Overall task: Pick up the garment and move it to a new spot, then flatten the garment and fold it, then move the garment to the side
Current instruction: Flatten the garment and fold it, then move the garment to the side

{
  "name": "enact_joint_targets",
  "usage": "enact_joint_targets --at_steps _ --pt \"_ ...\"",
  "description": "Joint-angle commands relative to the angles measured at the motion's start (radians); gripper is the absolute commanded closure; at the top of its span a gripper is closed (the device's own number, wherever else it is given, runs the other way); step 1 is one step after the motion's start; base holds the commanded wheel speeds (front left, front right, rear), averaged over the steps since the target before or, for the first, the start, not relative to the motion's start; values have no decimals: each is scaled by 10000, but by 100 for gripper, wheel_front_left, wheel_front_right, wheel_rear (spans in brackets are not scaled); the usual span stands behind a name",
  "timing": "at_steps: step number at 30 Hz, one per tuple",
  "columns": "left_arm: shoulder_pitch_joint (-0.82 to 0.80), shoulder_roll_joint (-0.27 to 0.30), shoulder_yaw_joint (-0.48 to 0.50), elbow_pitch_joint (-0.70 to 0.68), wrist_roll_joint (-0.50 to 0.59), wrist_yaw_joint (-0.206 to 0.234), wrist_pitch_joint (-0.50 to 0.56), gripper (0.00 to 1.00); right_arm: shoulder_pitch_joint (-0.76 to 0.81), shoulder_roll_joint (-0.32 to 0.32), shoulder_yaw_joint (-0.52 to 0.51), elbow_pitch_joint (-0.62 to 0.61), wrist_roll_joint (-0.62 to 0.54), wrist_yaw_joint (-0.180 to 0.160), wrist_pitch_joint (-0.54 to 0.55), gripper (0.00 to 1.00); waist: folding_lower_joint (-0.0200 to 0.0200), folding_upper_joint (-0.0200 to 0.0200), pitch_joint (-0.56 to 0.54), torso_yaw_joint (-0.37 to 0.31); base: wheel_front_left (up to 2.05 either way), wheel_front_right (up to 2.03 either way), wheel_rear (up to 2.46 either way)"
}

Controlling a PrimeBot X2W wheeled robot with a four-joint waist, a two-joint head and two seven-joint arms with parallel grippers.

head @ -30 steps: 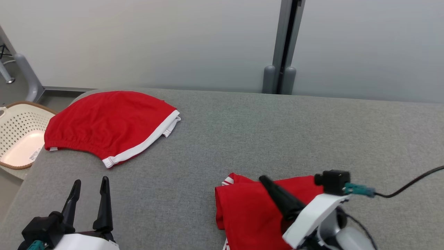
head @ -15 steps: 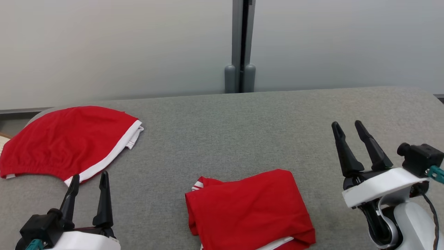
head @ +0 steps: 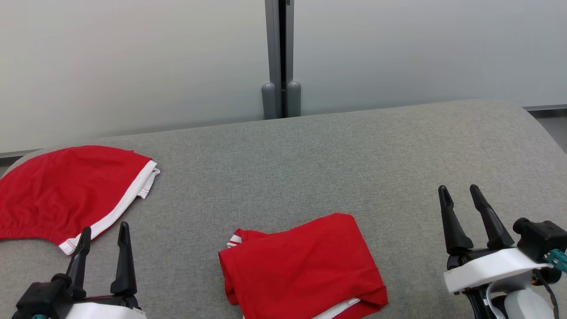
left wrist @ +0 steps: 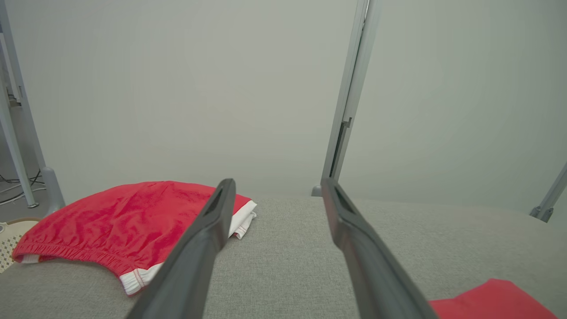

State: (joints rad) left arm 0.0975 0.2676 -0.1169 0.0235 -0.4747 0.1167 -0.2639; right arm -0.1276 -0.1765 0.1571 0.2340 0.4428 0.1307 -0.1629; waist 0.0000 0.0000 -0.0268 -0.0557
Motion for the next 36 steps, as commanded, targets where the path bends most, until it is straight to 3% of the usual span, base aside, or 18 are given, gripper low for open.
enact_joint_targets --at_steps 1,18,27,36 --pt "8 5 14 1 88 -18 -1 0 63 -3 -20 -24 -66 1 -20 0 0 0 5 12 0 0 0" --pt "-292 -23 -177 -96 201 -86 84 0 -425 -83 362 173 -95 1 1017 0 0 0 115 471 0 0 0" --pt "-487 -4 -413 -464 250 -65 313 0 -1374 250 641 2218 731 1 4461 0 0 0 373 1537 0 0 0" --pt "-562 -59 -532 -424 214 -99 287 0 -1661 262 472 3834 1038 1 6438 0 0 0 595 2177 0 0 0"
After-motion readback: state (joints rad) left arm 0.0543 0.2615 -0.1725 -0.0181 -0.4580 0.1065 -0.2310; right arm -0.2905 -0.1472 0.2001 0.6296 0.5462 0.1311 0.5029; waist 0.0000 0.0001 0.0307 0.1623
